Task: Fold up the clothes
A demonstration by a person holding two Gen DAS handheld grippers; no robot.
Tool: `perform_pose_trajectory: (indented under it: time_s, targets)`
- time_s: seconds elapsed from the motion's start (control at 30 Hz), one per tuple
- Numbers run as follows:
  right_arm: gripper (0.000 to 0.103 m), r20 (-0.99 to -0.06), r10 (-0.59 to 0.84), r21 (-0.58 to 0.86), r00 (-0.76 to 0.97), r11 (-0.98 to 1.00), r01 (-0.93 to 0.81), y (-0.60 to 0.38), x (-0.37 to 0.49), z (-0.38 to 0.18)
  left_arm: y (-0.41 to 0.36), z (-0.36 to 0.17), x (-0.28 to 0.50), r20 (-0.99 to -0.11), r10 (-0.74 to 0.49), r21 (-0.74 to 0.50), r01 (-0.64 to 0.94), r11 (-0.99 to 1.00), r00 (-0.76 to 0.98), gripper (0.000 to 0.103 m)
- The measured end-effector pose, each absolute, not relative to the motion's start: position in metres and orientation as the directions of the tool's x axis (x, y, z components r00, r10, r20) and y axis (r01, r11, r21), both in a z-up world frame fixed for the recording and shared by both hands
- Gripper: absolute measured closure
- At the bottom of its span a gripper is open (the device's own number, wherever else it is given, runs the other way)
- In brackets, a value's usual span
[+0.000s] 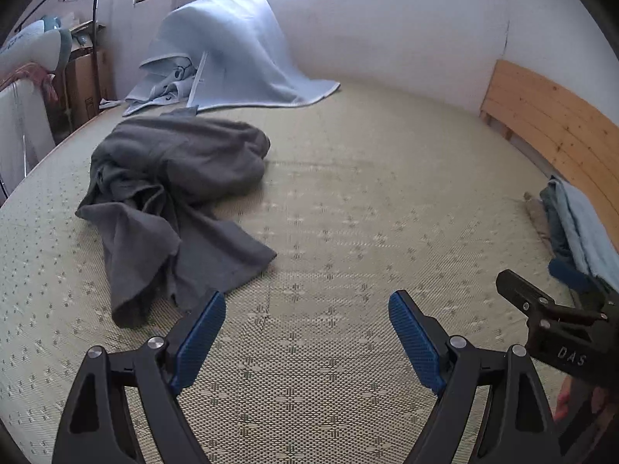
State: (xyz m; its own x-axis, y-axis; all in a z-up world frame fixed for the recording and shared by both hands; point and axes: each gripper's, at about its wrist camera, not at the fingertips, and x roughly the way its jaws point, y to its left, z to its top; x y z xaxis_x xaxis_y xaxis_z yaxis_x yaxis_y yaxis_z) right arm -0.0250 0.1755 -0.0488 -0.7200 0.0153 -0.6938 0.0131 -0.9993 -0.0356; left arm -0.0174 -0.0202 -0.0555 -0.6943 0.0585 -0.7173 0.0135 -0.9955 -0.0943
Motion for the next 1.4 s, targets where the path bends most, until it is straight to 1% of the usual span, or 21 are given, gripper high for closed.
perform_pose_trajectory:
  time_s: [0.1,0.27,0.47,0.57,0.7,0.9,1.23,1.4]
  targets:
    - [0.0,-0.696,0.008,-0.057,-0.718,-0.997,0.045,0.171,-0.029,-0.054,-0.015,-0.061,-0.018,-0.719,0.05,-0.07,0.001,-0.998,-0.693,0.014]
    - [0.0,-0.696,-0.016,-0.026,-0.717,-0.999,0.047,0.171,-0.03,-0.05,-0.014,-0.056,-0.016,-0.718,0.057,-0.072,-0.008,-0.997,-0.694,0.014]
    - [0.0,-0.672,-0.022,0.015,-0.74,-1.0,0.016,0.178,-0.022,-0.025,-0.017,-0.031,-0.013,-0.689,0.059,-0.072,-0.013,-0.997,-0.722,0.014]
    - [0.0,-0.663,-0.035,0.038,-0.747,-0.999,0.013,0.183,-0.014,-0.011,-0.021,-0.022,-0.012,-0.681,0.059,-0.091,0.004,-0.996,-0.73,0.014]
    - [0.0,-0.64,-0.007,0.005,-0.768,-1.0,0.005,0.179,-0.008,-0.003,-0.022,-0.02,-0.011,-0.682,0.063,-0.097,0.005,-0.995,-0.728,0.014]
    - [0.0,-0.648,0.002,-0.034,-0.761,-0.999,0.026,0.171,-0.01,-0.008,-0.018,-0.023,-0.01,-0.688,0.058,-0.085,0.001,-0.996,-0.723,0.014]
    - [0.0,-0.667,-0.001,-0.02,-0.745,-1.0,0.019,0.172,-0.011,-0.014,-0.016,-0.025,-0.007,-0.683,0.052,-0.079,0.003,-0.997,-0.728,0.014]
    - [0.0,-0.666,0.0,-0.024,-0.746,-0.999,0.022,0.169,-0.012,-0.014,-0.017,-0.023,-0.004,-0.677,0.064,-0.096,0.002,-0.995,-0.733,0.014]
